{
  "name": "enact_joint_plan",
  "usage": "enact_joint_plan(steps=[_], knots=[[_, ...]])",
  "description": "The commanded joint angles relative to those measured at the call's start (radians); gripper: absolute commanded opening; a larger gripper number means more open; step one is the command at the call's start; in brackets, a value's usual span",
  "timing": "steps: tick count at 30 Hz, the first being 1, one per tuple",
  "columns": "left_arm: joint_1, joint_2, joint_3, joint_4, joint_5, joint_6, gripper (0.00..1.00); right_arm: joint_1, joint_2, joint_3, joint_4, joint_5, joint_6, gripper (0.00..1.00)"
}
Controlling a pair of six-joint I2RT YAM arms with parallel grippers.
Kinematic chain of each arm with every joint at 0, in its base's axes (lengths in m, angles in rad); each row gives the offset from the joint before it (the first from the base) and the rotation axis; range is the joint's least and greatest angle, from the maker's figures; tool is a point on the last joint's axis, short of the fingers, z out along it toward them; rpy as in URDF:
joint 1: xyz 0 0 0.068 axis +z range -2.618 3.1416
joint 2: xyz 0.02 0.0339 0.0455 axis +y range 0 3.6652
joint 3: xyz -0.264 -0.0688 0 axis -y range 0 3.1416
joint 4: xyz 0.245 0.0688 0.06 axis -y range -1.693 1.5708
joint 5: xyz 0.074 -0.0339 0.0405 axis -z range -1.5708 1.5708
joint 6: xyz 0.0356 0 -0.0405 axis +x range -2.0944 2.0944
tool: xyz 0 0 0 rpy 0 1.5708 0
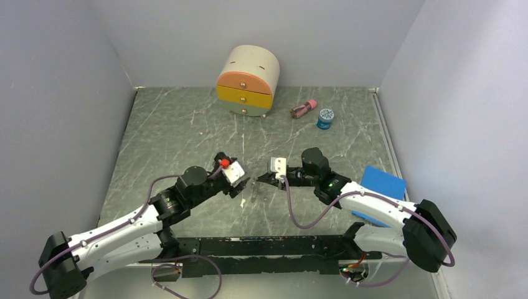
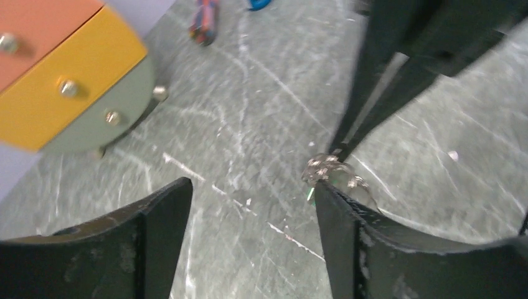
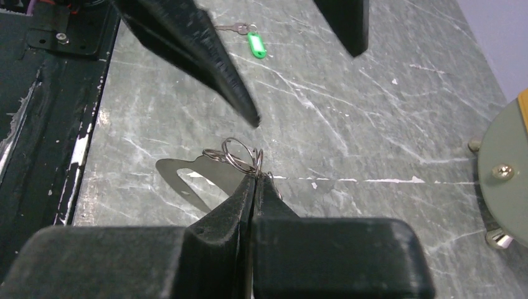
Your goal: Put the keys on the keyring
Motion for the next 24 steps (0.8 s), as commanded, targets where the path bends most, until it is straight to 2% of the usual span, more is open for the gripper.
enact_joint_plan(steps=[1, 5, 9, 13, 17, 21, 24], knots=[[0.006, -0.032, -0.002, 0.049, -0.276, -0.245, 0.81, 0.004, -0.002, -0.002, 0.080, 0.017, 0.039, 0.00], [0.041, -0.029, -0.001, 0.013, -0.370, -0.371, 0.93, 0.004, 0.004, -0.006, 0.085, 0.023, 0.045, 0.00], [0.138, 0.008, 0.025, -0.078, -0.386, -0.540, 0.95, 0.005, 0.009, 0.001, 0.078, 0.022, 0.050, 0.00], [0.301, 0.096, 0.097, -0.221, -0.279, -0.744, 0.95, 0.004, 0.012, 0.006, 0.066, 0.027, 0.050, 0.00], [0.455, 0.249, 0.195, -0.376, -0.146, -0.884, 0.95, 0.005, 0.014, 0.004, 0.067, 0.032, 0.055, 0.00], [0.552, 0.407, 0.305, -0.531, -0.068, -0.972, 0.95, 0.004, 0.011, 0.004, 0.068, 0.033, 0.059, 0.00], [0.614, 0.499, 0.373, -0.653, -0.056, -1.017, 0.90, 0.005, 0.008, 0.002, 0.066, 0.031, 0.059, 0.00]])
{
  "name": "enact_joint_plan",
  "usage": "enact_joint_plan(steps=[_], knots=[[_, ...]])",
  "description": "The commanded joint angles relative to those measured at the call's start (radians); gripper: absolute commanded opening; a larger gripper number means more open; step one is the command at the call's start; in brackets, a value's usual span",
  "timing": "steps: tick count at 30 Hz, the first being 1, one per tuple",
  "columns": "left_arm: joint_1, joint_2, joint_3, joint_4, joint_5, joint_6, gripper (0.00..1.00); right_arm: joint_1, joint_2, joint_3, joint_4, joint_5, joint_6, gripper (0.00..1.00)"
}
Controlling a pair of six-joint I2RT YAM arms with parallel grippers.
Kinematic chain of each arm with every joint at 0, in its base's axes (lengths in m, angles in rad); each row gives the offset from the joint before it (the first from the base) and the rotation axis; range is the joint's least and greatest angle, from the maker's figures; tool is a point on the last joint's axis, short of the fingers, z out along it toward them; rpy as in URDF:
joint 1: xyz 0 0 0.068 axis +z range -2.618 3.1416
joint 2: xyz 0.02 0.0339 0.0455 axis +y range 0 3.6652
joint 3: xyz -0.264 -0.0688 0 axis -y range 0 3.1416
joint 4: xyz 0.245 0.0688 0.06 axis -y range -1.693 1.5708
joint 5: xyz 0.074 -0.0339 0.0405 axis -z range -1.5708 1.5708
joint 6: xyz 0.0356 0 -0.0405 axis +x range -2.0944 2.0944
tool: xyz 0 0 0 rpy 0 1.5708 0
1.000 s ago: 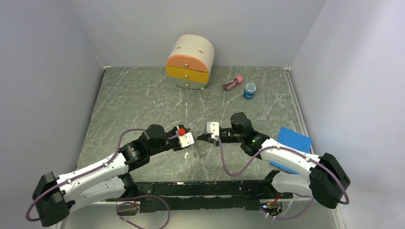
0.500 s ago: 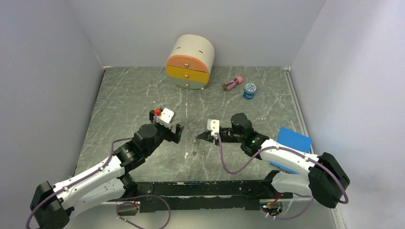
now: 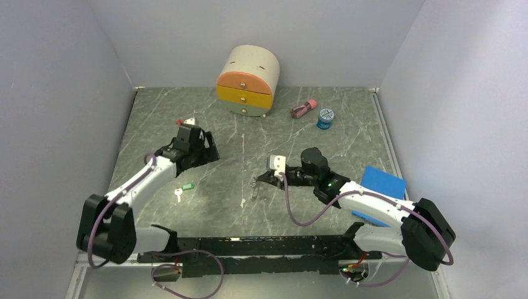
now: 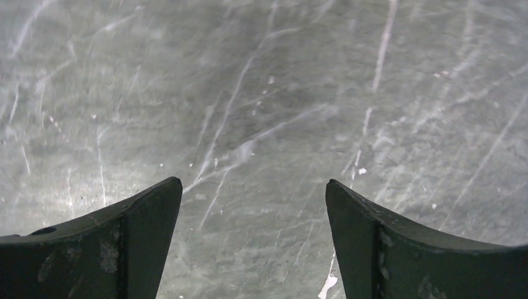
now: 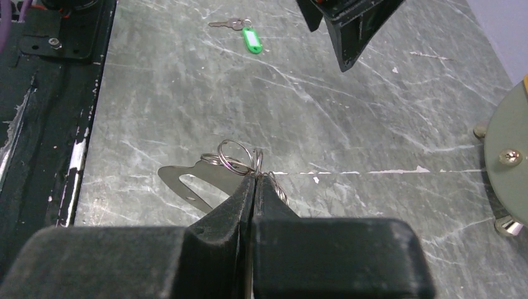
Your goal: Put the keys on the keyring
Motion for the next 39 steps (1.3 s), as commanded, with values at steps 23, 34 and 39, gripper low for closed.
enact_joint_plan(steps=[23, 34, 39], knots=[[0.498, 0.083, -0.048, -0.398, 0.120, -0.357, 0.82, 0.004, 0.019, 0.016, 0.032, -0.022, 0.008, 0.00], [0.542, 0.092, -0.094, -0.353, 0.130, -0.407, 0.57, 0.003, 0.033, 0.019, 0.018, -0.014, 0.010, 0.00], [0.544, 0.113, -0.088, -0.345, 0.126, -0.418, 0.48, 0.002, 0.035, 0.026, 0.006, -0.012, 0.005, 0.00]])
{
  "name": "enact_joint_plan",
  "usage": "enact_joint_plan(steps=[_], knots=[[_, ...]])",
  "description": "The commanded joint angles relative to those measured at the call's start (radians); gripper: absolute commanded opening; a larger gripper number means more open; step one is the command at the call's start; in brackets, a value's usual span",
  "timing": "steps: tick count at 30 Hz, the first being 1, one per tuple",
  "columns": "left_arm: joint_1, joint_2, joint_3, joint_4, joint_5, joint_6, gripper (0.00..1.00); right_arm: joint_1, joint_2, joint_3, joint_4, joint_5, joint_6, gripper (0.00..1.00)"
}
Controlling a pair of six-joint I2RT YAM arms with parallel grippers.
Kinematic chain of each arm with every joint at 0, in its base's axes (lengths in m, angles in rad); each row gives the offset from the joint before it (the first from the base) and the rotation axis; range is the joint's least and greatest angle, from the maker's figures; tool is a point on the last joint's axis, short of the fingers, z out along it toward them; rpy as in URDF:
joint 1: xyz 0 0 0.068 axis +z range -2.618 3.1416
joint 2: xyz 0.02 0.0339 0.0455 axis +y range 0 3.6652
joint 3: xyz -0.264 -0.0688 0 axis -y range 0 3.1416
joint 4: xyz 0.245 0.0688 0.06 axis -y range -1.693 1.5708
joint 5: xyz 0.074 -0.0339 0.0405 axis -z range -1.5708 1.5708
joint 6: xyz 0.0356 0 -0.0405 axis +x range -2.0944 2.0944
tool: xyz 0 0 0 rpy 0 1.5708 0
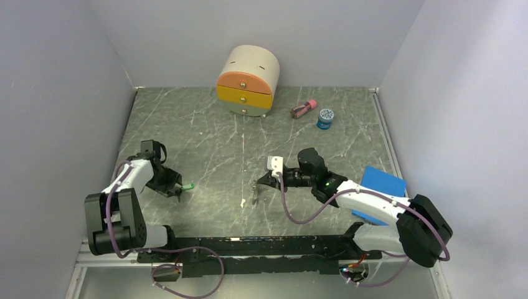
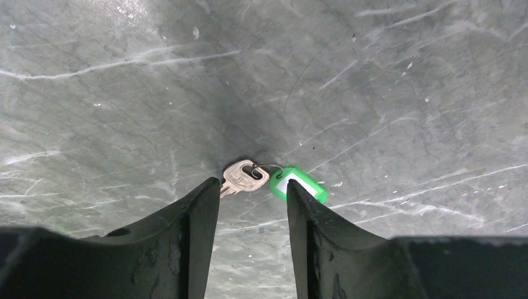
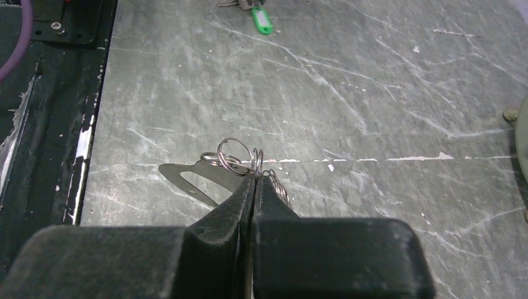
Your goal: Put the keys on the keyring
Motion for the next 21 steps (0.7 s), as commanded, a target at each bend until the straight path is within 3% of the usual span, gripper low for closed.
enact_joint_plan(steps=[1, 17, 21], knots=[[0.006, 0.006, 0.002, 0.030, 0.010, -0.032, 0.46, 0.002, 0.000, 0.026, 0.028, -0.011, -0.002, 0.00], [0.009, 0.072, -0.017, 0.081, 0.010, -0.055, 0.45, 0.002, 0.021, 0.048, -0.005, -0.015, -0.011, 0.00], [0.010, 0.083, -0.017, 0.084, 0.010, -0.047, 0.37, 0.003, 0.025, 0.052, -0.012, -0.013, -0.017, 0.00]])
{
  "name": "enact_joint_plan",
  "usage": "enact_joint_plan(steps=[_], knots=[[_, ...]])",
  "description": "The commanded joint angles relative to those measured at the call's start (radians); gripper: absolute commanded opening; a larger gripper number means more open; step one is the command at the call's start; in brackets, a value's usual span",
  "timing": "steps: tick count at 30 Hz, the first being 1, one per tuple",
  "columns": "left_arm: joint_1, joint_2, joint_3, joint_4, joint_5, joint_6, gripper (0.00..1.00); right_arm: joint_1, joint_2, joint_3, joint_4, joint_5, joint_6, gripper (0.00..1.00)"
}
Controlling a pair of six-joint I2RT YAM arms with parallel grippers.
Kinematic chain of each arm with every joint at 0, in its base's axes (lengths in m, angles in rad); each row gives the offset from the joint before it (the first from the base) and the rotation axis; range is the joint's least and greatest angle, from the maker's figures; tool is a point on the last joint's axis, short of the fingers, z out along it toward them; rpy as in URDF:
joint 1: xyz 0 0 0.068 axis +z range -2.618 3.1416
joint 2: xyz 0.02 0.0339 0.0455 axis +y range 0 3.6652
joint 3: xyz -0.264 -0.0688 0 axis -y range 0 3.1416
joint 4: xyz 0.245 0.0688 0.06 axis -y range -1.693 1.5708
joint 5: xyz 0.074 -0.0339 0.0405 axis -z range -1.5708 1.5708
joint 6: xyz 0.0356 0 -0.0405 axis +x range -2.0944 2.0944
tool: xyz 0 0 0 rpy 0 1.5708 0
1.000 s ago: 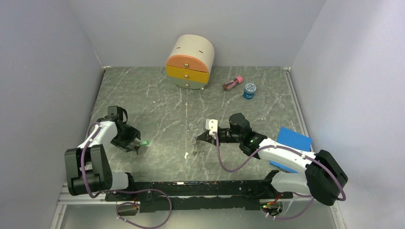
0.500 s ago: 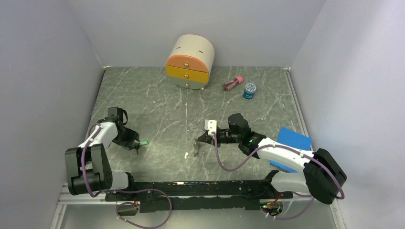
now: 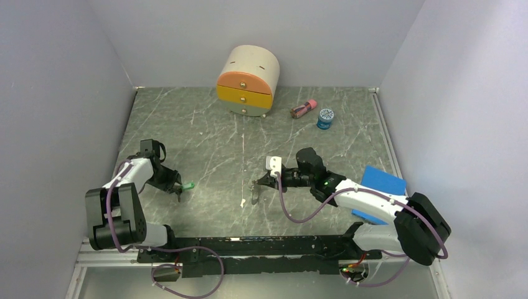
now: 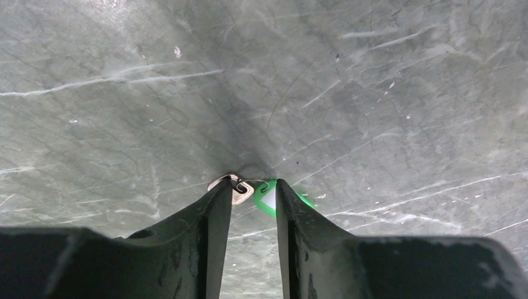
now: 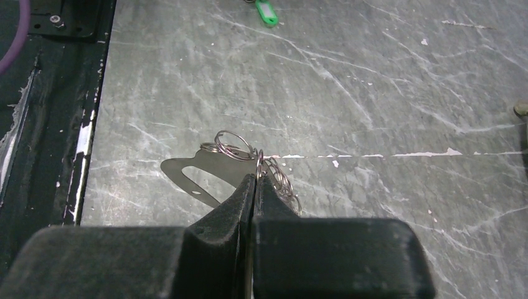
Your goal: Put the keys on the keyring
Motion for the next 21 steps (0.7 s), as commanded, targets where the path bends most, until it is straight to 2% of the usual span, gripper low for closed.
enact_joint_plan(steps=[1, 3, 7, 11, 16, 21], knots=[[0.001, 0.047, -0.015, 0.027, -0.012, -0.010, 0.35, 0.002, 0.005, 0.047, 0.000, -0.012, -0.015, 0.00], [0.002, 0.053, -0.010, 0.030, -0.001, 0.003, 0.28, 0.003, 0.007, 0.049, 0.001, -0.014, -0.016, 0.00], [0.002, 0.073, 0.003, 0.044, 0.011, 0.049, 0.21, 0.002, 0.013, 0.053, 0.001, -0.017, -0.017, 0.00], [0.000, 0.072, 0.010, 0.093, 0.067, 0.123, 0.04, 0.002, 0.018, 0.060, -0.004, -0.020, -0.021, 0.00], [-0.023, 0.041, -0.004, 0.146, 0.120, 0.173, 0.03, 0.003, 0.025, 0.066, -0.002, -0.024, -0.019, 0.00], [-0.152, 0.054, 0.023, 0.145, 0.045, 0.218, 0.02, 0.002, 0.027, 0.069, -0.003, -0.029, -0.015, 0.00]])
